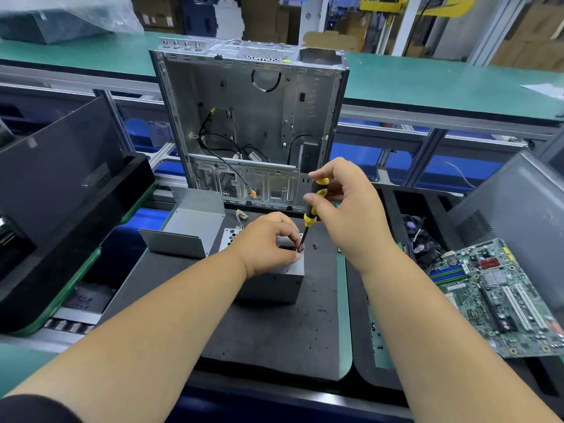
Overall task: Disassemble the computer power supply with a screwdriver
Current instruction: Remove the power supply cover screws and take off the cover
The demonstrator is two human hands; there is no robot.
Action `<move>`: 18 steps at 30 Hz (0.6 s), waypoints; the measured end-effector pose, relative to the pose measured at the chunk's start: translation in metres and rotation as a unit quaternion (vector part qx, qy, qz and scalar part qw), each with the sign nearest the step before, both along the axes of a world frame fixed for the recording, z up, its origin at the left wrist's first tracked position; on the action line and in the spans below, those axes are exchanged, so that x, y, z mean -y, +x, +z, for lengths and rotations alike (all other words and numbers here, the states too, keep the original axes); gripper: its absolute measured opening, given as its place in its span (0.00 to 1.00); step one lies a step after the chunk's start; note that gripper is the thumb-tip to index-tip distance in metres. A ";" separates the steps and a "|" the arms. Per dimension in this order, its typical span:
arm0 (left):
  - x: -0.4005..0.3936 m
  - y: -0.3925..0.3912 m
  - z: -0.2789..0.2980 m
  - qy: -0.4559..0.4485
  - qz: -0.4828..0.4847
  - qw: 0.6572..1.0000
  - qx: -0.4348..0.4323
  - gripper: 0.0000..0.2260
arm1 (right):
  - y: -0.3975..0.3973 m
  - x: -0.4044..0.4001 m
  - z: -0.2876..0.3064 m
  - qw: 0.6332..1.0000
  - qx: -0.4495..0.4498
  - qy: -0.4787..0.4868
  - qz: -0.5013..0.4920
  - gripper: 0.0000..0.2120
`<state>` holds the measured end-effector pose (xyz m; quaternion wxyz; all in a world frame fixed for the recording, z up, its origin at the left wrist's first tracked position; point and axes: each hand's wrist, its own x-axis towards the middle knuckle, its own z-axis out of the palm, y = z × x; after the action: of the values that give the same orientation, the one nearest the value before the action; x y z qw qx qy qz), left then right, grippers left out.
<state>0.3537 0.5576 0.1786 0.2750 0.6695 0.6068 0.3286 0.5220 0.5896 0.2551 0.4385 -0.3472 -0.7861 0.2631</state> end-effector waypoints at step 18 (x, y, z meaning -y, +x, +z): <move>-0.003 0.004 -0.004 0.011 0.016 0.999 -0.034 0.09 | 0.006 -0.005 -0.001 1.000 0.018 -0.005 -0.019 0.15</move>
<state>0.3582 0.5605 0.1747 0.2413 0.6734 0.6229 0.3166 0.5284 0.5944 0.2541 0.4270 -0.3688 -0.7861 0.2524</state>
